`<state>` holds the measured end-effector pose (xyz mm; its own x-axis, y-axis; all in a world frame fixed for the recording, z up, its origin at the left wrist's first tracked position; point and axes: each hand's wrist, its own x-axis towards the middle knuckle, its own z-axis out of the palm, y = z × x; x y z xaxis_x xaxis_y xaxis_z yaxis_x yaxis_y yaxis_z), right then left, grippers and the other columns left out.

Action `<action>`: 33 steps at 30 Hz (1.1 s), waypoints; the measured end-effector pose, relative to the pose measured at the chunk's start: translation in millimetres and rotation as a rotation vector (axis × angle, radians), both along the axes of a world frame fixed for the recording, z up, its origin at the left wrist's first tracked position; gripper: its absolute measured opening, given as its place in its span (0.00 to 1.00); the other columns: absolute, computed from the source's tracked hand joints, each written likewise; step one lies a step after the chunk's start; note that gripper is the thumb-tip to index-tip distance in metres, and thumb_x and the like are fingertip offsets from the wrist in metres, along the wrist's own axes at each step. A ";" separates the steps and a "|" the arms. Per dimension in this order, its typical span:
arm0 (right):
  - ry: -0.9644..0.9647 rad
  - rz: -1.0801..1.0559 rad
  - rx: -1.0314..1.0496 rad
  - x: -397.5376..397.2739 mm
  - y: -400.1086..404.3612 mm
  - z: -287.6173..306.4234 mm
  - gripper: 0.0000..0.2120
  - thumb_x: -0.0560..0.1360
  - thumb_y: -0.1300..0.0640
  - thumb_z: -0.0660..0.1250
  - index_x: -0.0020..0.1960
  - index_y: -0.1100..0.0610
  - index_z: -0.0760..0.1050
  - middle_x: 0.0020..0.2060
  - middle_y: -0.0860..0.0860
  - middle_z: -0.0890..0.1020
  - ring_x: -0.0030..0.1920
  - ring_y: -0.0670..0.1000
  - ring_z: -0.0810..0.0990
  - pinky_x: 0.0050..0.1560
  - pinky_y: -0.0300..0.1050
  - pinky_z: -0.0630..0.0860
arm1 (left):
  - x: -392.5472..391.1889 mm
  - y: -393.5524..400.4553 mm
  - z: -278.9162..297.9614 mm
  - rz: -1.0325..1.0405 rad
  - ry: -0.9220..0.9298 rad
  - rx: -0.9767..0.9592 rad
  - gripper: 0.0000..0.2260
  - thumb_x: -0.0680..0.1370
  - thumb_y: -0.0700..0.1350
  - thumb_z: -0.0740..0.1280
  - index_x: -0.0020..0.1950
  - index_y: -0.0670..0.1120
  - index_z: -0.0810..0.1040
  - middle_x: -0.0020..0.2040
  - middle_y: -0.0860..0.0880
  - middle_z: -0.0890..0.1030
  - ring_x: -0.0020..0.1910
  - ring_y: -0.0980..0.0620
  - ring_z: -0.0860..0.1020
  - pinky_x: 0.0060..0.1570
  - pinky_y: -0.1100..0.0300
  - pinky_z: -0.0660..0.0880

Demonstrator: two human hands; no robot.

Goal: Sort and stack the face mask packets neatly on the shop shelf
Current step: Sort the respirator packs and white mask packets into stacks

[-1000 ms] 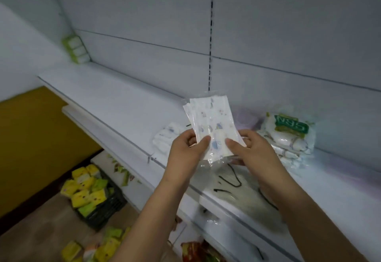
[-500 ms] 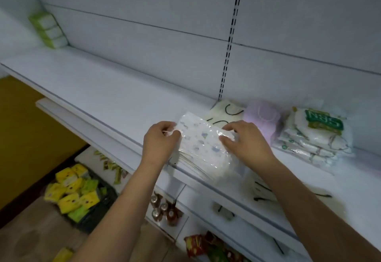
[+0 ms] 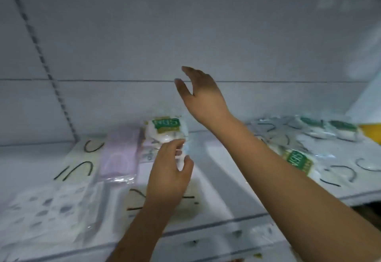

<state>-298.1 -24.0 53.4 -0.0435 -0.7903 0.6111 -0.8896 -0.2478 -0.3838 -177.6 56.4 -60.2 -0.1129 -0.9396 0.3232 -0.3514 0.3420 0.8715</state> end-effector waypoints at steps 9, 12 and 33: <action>-0.136 -0.331 0.228 -228.5 86.9 -63.6 0.19 0.82 0.52 0.60 0.69 0.60 0.73 0.62 0.58 0.78 0.60 0.56 0.78 0.59 0.47 0.72 | -171.2 11.4 -32.6 -0.163 0.021 0.395 0.14 0.79 0.43 0.68 0.65 0.46 0.75 0.57 0.46 0.80 0.49 0.58 0.79 0.46 0.78 0.68; -0.099 -0.296 0.386 -274.7 100.9 -96.8 0.19 0.80 0.49 0.62 0.68 0.55 0.73 0.58 0.54 0.80 0.54 0.53 0.79 0.56 0.49 0.75 | -216.2 -8.7 -33.0 -0.065 0.012 0.567 0.23 0.79 0.50 0.69 0.71 0.42 0.70 0.56 0.48 0.80 0.59 0.45 0.78 0.59 0.59 0.71; -0.050 0.094 0.199 -367.2 124.4 -166.1 0.22 0.79 0.40 0.56 0.67 0.50 0.76 0.64 0.46 0.79 0.64 0.50 0.75 0.65 0.50 0.67 | -277.1 3.2 -6.4 0.414 0.303 0.171 0.04 0.79 0.42 0.63 0.49 0.47 0.78 0.42 0.52 0.81 0.39 0.54 0.78 0.41 0.58 0.73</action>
